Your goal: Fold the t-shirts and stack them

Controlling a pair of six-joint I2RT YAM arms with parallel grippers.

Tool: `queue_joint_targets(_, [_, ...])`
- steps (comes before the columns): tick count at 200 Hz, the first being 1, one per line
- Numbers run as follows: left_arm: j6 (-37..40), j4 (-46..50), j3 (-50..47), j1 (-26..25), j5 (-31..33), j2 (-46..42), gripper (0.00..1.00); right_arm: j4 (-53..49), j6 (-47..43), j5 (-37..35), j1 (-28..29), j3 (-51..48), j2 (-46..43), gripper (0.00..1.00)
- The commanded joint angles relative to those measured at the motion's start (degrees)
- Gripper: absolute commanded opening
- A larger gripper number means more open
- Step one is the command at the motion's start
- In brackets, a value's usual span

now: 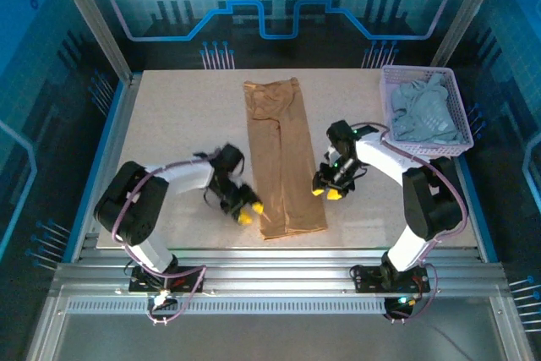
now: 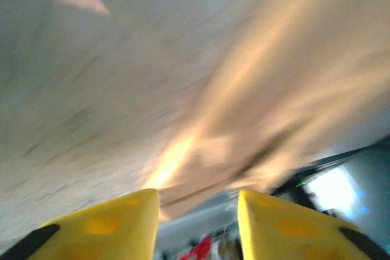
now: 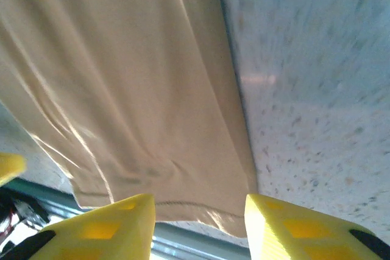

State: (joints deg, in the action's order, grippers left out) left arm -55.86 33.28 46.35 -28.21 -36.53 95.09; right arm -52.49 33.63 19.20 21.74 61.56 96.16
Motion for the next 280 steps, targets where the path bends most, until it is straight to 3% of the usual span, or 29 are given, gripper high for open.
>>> queue_joint_targets(1, [-2.8,-1.9,-1.1,-3.0,-5.9,-4.2,0.46,1.7,1.1,5.4,0.5,-5.1,-0.6,0.46])
queue_joint_targets(44, [-13.3,-15.0,-5.6,-8.6,-3.5,-2.5,0.48,2.5,0.5,6.0,0.6,-8.3,-1.9,0.47])
queue_joint_targets(75, [-14.6,-15.0,-5.4,-12.3,-1.3,-0.4,0.45,2.0,-0.2,6.2,0.2,-10.7,-3.0,0.47])
queue_joint_targets(128, [-12.4,-7.5,-4.0,-12.7,4.7,-2.5,0.41,4.0,0.4,8.7,0.1,-13.7,-3.9,0.48])
queue_joint_targets(170, [-15.4,-13.8,-3.6,-12.6,8.8,-0.7,0.36,5.1,2.2,9.0,1.7,-13.3,-1.7,0.47])
queue_joint_targets(240, [-15.8,-16.4,-2.1,-12.1,9.4,2.5,0.08,2.7,3.8,6.4,2.9,-13.9,-1.8,0.47])
queue_joint_targets(280, [-14.5,-14.3,-2.4,-10.8,8.4,0.7,0.03,7.1,5.1,5.3,4.4,-11.8,2.8,0.42])
